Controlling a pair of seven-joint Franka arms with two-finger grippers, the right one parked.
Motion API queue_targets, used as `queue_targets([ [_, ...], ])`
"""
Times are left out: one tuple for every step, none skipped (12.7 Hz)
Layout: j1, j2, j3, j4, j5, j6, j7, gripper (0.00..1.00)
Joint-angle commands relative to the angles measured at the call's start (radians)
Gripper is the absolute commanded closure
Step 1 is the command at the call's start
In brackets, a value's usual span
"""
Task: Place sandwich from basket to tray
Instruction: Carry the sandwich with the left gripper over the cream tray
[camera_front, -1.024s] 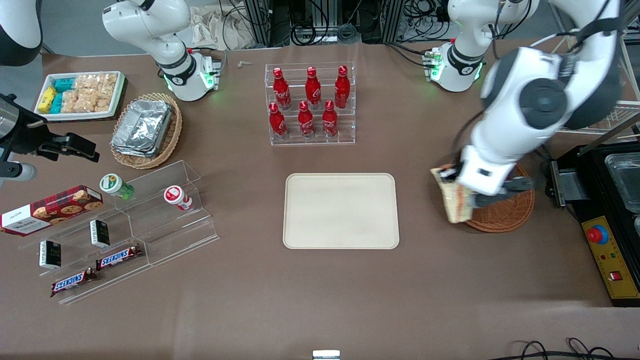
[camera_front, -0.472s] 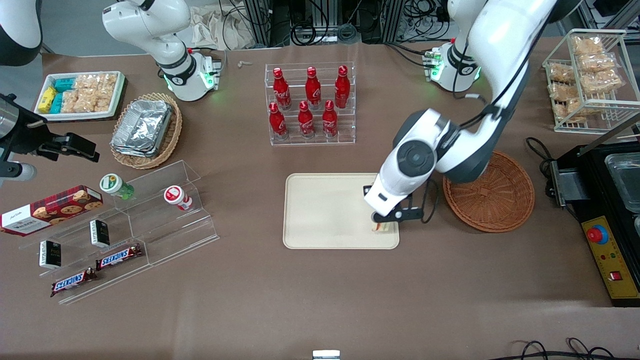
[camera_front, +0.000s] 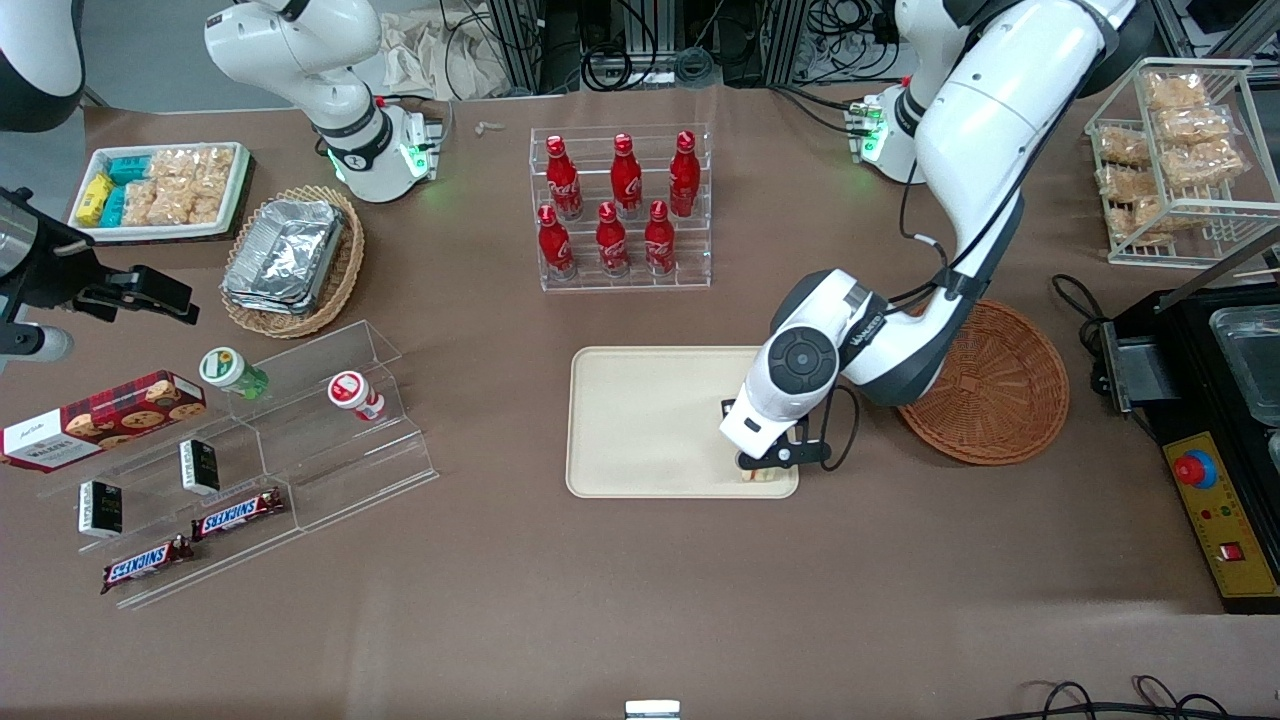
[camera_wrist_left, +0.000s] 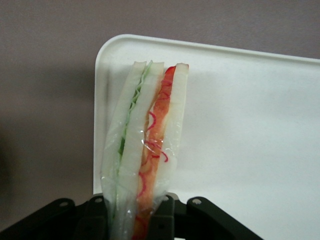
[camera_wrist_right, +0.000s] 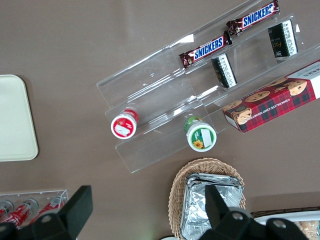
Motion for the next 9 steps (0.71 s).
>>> queue_targets([
  [-0.013,0.035,0.001,0.029,0.044,0.005,-0.047,0.87],
  [-0.016,0.037,0.001,0.025,0.045,0.005,-0.047,0.77],
  [-0.022,0.037,0.001,0.025,0.045,0.005,-0.047,0.38],
  [-0.024,0.044,0.002,0.025,0.047,0.005,-0.044,0.0],
  [-0.024,0.049,0.002,0.027,0.047,0.005,-0.042,0.0],
  [-0.024,0.049,0.002,0.027,0.047,0.005,-0.042,0.0],
  [-0.024,0.048,0.002,0.029,0.047,0.005,-0.042,0.0],
  [-0.024,0.048,0.001,0.029,0.047,0.005,-0.042,0.0],
  [-0.024,0.046,0.001,0.029,0.047,0.004,-0.042,0.0],
])
